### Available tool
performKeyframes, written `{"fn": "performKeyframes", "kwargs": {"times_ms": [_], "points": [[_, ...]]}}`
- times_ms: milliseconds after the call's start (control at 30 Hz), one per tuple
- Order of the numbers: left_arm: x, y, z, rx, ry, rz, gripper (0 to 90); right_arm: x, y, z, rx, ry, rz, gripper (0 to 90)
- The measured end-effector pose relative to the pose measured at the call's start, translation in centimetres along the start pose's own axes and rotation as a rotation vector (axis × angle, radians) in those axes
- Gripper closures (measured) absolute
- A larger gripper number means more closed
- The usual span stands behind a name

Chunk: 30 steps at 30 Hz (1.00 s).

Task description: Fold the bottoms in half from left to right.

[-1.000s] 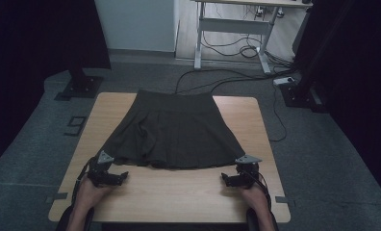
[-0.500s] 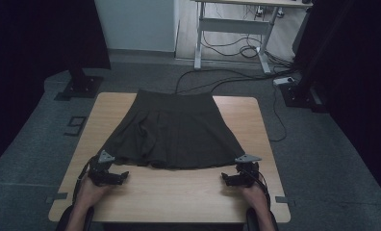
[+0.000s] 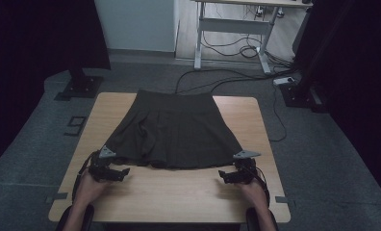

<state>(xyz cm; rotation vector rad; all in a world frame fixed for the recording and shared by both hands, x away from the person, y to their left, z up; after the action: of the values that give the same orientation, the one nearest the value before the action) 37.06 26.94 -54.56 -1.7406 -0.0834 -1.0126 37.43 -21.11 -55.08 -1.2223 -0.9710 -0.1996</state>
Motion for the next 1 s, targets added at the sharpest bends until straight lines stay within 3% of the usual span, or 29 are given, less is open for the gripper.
{"fn": "performKeyframes", "kwargs": {"times_ms": [200, 400, 567, 733, 833, 1000], "points": [[1.7, -0.1, 0.2, 0.005, 0.021, -0.016, 0.0, 1.8, 0.1, 0.0, 0.018, 0.012, -0.021, 0.4], [3.9, 0.1, 1.6, -0.018, -0.019, -0.062, 3.4, 3.9, 0.9, -0.4, 0.016, 0.012, -0.037, 0.0], [6.5, 0.9, 2.8, -0.021, 0.005, -0.072, 10.7, 6.0, 2.6, -0.5, 0.019, 0.017, -0.04, 0.1], [8.0, 1.5, 3.5, -0.016, 0.015, -0.082, 14.7, 7.2, 3.9, -0.7, 0.012, 0.022, -0.036, 1.6], [8.8, 2.4, 4.4, 0.009, 0.023, -0.074, 17.5, 7.8, 4.9, -1.0, 0.001, 0.019, -0.023, 3.8], [9.0, 3.5, 6.3, 0.036, -0.027, -0.071, 25.4, 7.8, 6.3, -1.9, -0.032, 0.03, -0.003, 10.8]]}}
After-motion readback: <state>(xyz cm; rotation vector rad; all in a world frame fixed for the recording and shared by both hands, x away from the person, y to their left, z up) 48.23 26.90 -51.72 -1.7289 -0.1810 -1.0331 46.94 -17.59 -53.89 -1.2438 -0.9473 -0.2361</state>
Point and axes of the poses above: each handheld gripper's, and its own axes: y roughly forward along the jaws, x roughly out of its top, z roughly to its left, the point moved 3 cm from there along y, roughly forward along the jaws, and after that the axes turned 4 degrees about -x, right-handed, at the moved point
